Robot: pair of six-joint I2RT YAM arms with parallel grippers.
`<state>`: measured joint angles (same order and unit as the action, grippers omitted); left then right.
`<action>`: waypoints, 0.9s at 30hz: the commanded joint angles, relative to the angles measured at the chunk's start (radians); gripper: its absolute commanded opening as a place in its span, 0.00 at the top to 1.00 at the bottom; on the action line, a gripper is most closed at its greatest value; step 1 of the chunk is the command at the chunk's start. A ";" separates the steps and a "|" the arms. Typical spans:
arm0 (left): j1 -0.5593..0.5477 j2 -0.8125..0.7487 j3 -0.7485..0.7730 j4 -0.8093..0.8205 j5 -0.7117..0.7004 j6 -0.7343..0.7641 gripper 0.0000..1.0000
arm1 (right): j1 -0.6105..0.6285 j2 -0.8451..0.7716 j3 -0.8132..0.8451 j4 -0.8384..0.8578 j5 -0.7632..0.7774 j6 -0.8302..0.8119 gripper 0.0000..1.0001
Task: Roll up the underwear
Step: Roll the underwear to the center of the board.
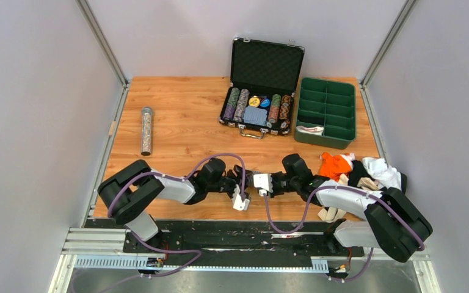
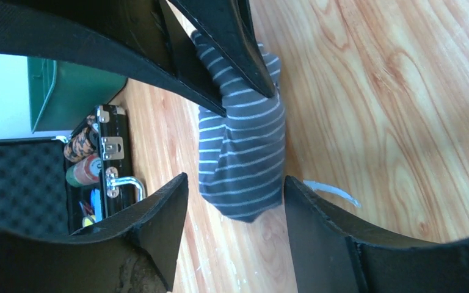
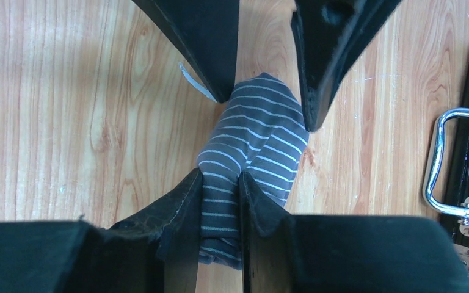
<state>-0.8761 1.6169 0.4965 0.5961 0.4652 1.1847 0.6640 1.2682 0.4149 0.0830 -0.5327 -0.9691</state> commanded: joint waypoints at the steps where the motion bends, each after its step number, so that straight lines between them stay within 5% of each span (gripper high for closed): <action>1: 0.002 -0.095 -0.059 0.064 -0.015 0.067 0.32 | -0.012 0.025 -0.003 -0.138 0.005 0.077 0.96; 7: 0.012 -0.119 -0.074 0.013 0.132 0.098 0.33 | -0.014 0.022 0.002 -0.135 0.007 0.083 0.96; 18: -0.065 0.205 0.021 0.322 -0.037 0.067 0.35 | -0.014 0.015 -0.015 -0.136 0.001 0.078 0.96; 20: -0.067 0.234 0.040 0.329 -0.046 0.071 0.40 | -0.014 0.011 -0.019 -0.136 0.001 0.079 0.96; 24: -0.067 0.230 0.053 0.262 -0.041 0.100 0.68 | -0.014 0.017 -0.014 -0.135 0.005 0.086 0.94; 27: -0.066 0.206 0.066 0.152 -0.042 0.108 0.84 | -0.014 0.014 -0.012 -0.124 0.013 0.090 0.80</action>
<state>-0.9409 1.8389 0.5282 0.8707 0.4435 1.2800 0.6464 1.2671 0.4248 0.0685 -0.5114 -0.9348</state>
